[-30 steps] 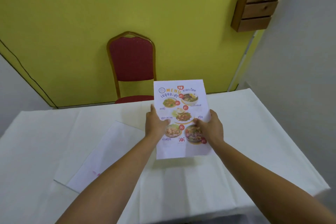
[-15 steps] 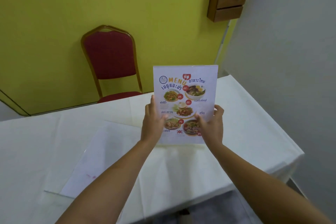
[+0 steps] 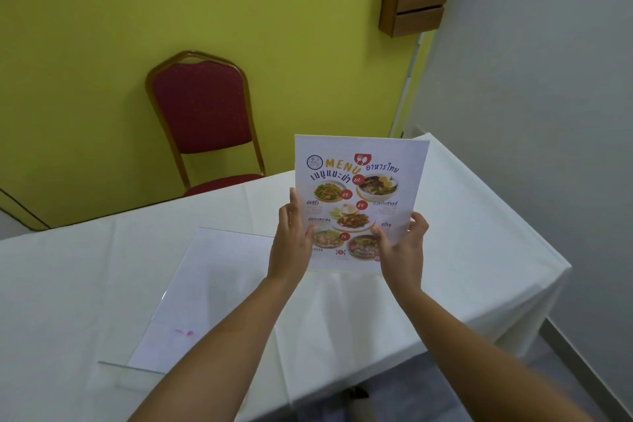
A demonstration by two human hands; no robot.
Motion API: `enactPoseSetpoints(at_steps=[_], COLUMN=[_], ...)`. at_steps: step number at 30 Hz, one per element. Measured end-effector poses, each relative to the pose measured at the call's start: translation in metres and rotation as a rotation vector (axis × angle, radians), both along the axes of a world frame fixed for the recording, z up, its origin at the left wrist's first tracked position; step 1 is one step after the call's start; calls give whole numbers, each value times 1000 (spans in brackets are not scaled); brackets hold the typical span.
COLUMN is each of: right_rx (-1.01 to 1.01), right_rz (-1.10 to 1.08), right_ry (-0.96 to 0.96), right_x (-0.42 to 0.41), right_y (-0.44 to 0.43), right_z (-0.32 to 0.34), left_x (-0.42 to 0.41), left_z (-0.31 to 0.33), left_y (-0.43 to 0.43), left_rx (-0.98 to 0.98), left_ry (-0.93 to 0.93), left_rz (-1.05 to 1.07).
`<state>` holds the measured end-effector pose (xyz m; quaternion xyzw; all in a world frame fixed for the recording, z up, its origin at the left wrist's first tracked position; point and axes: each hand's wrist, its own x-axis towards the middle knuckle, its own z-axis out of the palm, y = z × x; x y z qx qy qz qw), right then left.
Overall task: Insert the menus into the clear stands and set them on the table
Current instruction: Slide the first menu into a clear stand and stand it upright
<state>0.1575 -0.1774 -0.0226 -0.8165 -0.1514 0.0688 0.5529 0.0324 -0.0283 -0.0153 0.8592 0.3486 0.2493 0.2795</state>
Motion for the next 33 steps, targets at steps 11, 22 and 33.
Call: enactPoseSetpoints(at_steps=[11,22,33], right_rx=[-37,-212,-476], right_rz=[20,195,271], right_ry=[1,-55,-11], right_x=[-10,-17,-62], right_y=[-5,-25,-45], right_z=[4,11,-29], left_x=[1,-13,-58], left_z=[7,8,-14], left_y=[-9,-31,-33], left_rx=[-4,-56,-44], left_ry=[24,183,431], left_rz=[48,102,70])
